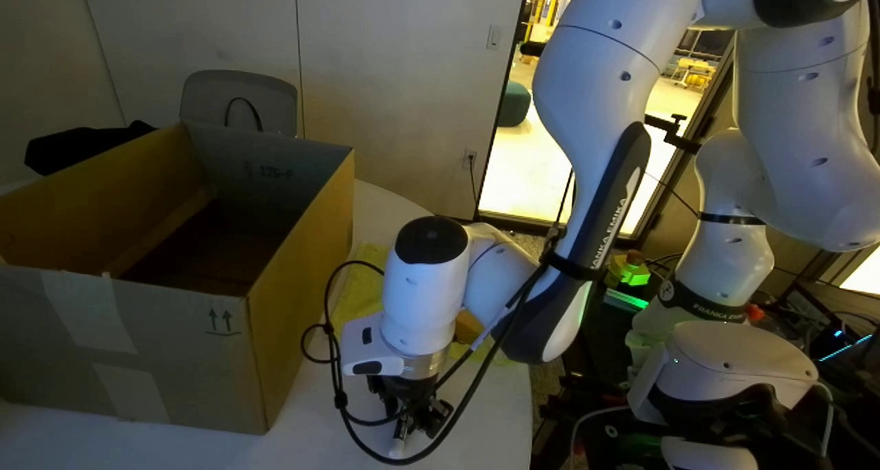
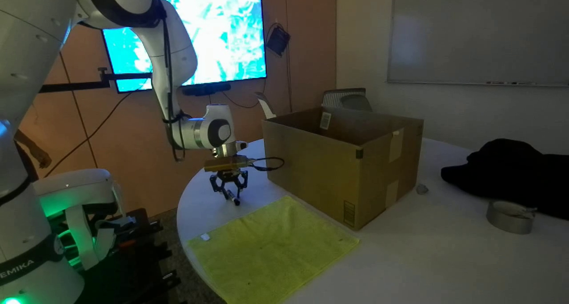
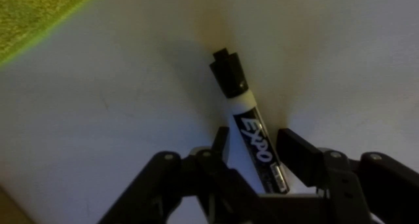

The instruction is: Put the marker on the yellow cloth, then fold it and put it in the box

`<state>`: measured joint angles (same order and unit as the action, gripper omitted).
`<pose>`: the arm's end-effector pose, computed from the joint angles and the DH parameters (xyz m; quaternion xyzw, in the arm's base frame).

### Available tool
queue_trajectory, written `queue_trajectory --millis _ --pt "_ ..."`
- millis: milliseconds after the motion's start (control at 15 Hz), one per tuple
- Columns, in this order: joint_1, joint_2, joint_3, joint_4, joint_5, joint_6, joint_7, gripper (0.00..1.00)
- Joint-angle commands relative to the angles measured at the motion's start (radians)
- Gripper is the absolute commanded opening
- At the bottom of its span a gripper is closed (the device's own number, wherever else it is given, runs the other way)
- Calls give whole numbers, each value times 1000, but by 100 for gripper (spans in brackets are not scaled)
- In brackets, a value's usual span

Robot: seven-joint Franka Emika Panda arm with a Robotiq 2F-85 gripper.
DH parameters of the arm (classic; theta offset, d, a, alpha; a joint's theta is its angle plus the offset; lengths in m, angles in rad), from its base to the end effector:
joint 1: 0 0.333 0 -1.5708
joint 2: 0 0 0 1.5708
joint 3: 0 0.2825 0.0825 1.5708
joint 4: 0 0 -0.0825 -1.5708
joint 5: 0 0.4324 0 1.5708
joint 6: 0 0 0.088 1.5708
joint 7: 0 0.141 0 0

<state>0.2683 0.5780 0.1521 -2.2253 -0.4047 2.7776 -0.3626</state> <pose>0.4721 0.2406 0.0049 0.8419 0.5388 -0.0017 0.0290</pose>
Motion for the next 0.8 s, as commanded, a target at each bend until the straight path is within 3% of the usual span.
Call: queue_trajectory --millis 0,467,733 --pt "13 -7 -18 6 -22 3 25 13" --pt "-8 -44 -13 -20 15 -6 77 11" --pt "-11 -84 -45 -69 18 6 151 11"
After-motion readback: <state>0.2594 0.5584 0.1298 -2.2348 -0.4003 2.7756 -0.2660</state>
